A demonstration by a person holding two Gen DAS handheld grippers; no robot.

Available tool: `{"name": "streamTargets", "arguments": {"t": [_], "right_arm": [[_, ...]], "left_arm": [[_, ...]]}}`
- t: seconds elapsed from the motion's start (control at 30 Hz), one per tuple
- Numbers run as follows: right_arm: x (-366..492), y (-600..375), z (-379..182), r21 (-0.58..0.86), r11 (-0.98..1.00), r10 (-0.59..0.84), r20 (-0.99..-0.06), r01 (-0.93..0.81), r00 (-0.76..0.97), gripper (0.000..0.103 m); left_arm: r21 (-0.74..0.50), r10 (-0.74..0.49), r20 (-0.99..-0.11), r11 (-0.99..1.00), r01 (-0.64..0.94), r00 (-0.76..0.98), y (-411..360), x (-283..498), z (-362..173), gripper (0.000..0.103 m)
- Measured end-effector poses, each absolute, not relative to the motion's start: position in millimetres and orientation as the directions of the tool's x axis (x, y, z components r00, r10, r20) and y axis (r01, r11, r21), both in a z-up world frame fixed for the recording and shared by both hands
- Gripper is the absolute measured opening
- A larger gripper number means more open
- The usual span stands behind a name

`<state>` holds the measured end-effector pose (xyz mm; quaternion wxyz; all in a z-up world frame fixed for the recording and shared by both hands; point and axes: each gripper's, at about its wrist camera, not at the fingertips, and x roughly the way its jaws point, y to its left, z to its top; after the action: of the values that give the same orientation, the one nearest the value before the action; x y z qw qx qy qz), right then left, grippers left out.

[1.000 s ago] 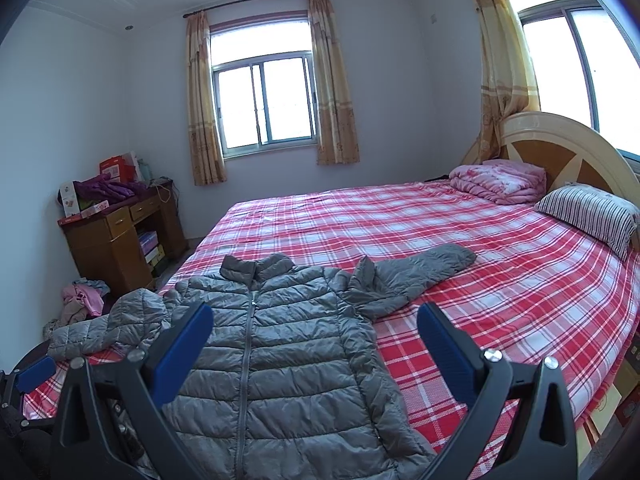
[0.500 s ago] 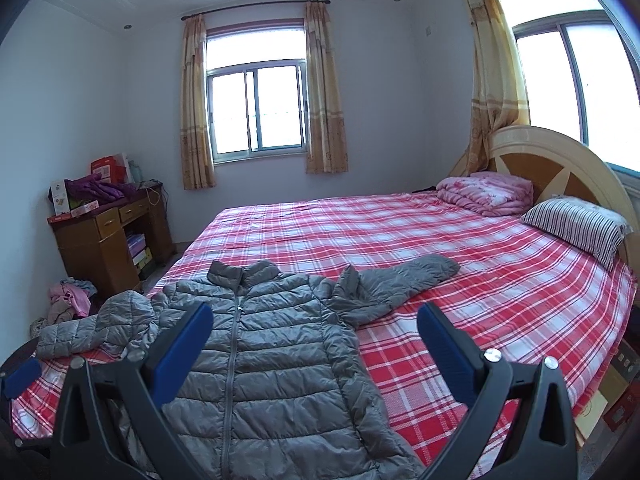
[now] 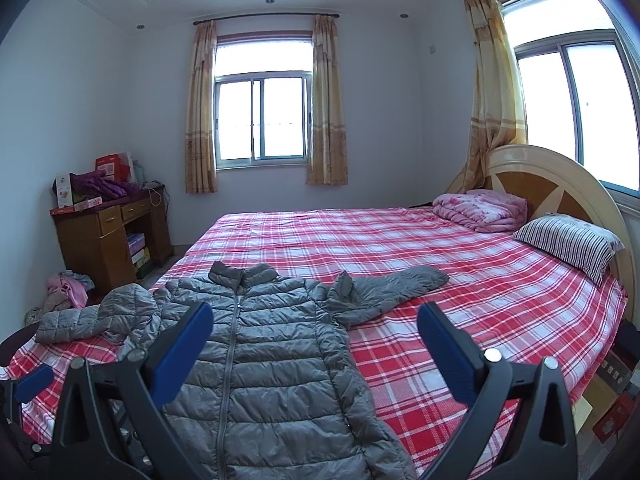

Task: Fold large clothes

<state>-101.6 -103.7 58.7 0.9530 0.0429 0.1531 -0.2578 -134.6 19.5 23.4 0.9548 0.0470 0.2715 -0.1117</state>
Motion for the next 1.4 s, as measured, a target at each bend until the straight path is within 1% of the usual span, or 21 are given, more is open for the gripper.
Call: {"name": "streamTargets", "arguments": {"t": [0.17, 0.4, 0.67, 0.87, 0.93, 1.03, 1.07, 1.13, 1.23, 1.3, 1.4], "right_arm": [[-110, -100, 61, 0.006, 0.865, -0.477, -0.296, 0.501, 0.828, 0.103], [-116, -102, 60, 0.022, 0.864, -0.476, -0.293, 0.503, 0.829, 0.103], [-120, -103, 56, 0.026, 0.861, -0.480, -0.289, 0.508, 0.828, 0.103], [-115, -109, 52, 0.038, 0.859, -0.475, -0.308, 0.510, 0.824, 0.103], [-111, -113, 49, 0.037, 0.859, -0.475, -0.314, 0.511, 0.822, 0.103], [-99, -129, 35, 0.051, 0.865, -0.449, -0.368, 0.500, 0.814, 0.103], [-91, -138, 27, 0.060, 0.868, -0.430, -0.405, 0.493, 0.806, 0.103], [-77, -164, 9, 0.077, 0.871, -0.389, -0.495, 0.485, 0.777, 0.103], [-65, -209, 0, 0.099, 0.845, -0.391, -0.556, 0.525, 0.734, 0.103], [-57, -255, 10, 0.120, 0.812, -0.414, -0.571, 0.571, 0.709, 0.103], [-42, -317, 30, 0.166, 0.784, -0.428, -0.553, 0.598, 0.715, 0.103]], "left_arm": [[0.030, -0.170, -0.523, 0.976, 0.218, 0.835, 25, -141, 26, 0.102], [0.040, -0.164, -0.520, 0.976, 0.215, 0.838, 24, -144, 26, 0.102], [0.058, -0.145, -0.471, 0.979, 0.195, 0.870, 23, -150, 30, 0.102], [0.059, -0.146, -0.496, 0.978, 0.201, 0.856, 17, -137, 22, 0.102], [0.052, -0.171, -0.513, 0.972, 0.229, 0.841, 11, -129, 17, 0.102], [-0.015, -0.290, -0.580, 0.938, 0.347, 0.761, 1, -110, 2, 0.102], [-0.034, -0.316, -0.601, 0.928, 0.372, 0.734, -2, -101, -3, 0.102], [-0.031, -0.312, -0.622, 0.926, 0.375, 0.718, -7, -84, -7, 0.102], [-0.008, -0.270, -0.625, 0.941, 0.340, 0.733, -11, -48, -2, 0.102], [-0.013, -0.262, -0.616, 0.946, 0.324, 0.743, -13, -17, 7, 0.102], [-0.023, -0.245, -0.617, 0.956, 0.294, 0.748, -16, 33, 15, 0.102]]}}
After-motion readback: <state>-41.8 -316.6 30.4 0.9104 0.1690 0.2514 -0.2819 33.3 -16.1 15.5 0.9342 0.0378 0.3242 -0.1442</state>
